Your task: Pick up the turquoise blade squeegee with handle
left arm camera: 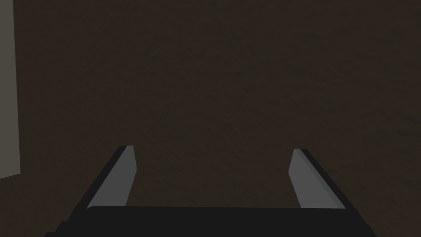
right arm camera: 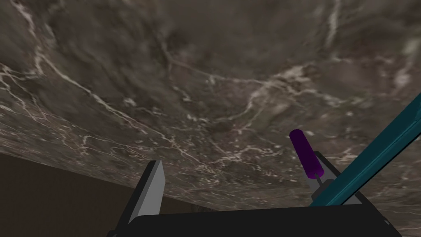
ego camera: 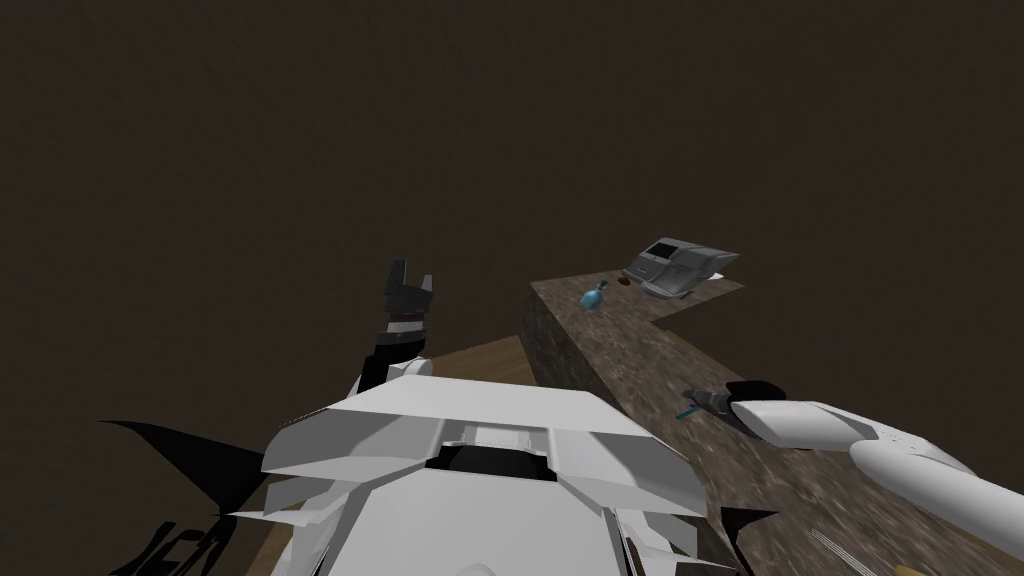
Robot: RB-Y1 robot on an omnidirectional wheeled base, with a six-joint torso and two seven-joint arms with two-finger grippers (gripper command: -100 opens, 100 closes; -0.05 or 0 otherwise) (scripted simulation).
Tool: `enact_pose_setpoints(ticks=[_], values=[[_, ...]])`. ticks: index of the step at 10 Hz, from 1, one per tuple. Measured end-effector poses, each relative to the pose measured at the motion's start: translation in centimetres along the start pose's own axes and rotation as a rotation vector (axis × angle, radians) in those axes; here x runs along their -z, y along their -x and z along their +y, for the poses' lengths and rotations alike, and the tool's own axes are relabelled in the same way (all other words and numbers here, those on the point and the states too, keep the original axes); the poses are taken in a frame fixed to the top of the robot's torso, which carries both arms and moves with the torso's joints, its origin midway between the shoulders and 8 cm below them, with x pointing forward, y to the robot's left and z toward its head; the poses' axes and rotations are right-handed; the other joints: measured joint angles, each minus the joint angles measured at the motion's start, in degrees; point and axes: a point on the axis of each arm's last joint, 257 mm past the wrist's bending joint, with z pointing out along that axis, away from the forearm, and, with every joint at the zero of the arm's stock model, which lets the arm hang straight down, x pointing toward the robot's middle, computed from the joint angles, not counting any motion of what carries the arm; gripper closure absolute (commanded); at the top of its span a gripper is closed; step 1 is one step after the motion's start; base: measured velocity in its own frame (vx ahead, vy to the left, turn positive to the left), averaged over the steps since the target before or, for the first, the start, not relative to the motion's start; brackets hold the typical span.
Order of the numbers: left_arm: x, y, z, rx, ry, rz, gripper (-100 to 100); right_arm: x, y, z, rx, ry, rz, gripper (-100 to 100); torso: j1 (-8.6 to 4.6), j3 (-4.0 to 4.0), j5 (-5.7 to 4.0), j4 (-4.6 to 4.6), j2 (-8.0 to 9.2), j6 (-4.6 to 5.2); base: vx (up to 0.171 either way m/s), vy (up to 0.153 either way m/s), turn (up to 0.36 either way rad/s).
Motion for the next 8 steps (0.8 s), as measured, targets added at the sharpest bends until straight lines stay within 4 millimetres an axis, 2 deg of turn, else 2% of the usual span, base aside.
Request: enact_pose_setpoints(ticks=[2, 3, 5, 6, 7, 8], values=[[0.0, 0.0, 0.0, 0.000, 0.000, 0.000, 0, -0.2, 0.5, 1.2, -0.006, 0.002, 0.014, -100, -0.03, -0.01, -0.01, 0.01, -0.07, 0.08, -0.043, -0.009, -0.016], [0.0, 0.0, 0.0, 0.000, 0.000, 0.000, 0, -0.1, 0.5, 1.3, -0.002, -0.007, 0.024, -100, -0.01, -0.11, -0.01, -0.05, -0.22, 0.11, -0.127, -0.015, 0.182], [0.0, 0.0, 0.0, 0.000, 0.000, 0.000, 0, -0.5, 1.0, 3.4, -0.029, 0.015, 0.040, -100, -0.11, 0.07, -0.12, 0.02, 0.11, 0.03, -0.127, -0.016, 0.037], [0.0, 0.0, 0.0, 0.000, 0.000, 0.000, 0, -0.3, 1.0, 3.7, -0.026, 0.011, 0.055, -100, -0.07, -0.01, -0.10, -0.01, -0.05, 0.06, -0.016, 0.011, -0.020], [0.0, 0.0, 0.0, 0.000, 0.000, 0.000, 0, -0.3, 0.7, 3.6, -0.026, 0.002, 0.069, -100, -0.02, -0.14, -0.09, -0.06, -0.27, 0.05, -0.132, -0.003, 0.167], [0.0, 0.0, 0.0, 0.000, 0.000, 0.000, 0, -0.3, 0.7, 4.7, -0.046, 0.018, 0.083, -100, -0.04, -0.05, -0.15, -0.04, -0.06, -0.06, -0.167, -0.013, 0.104]])
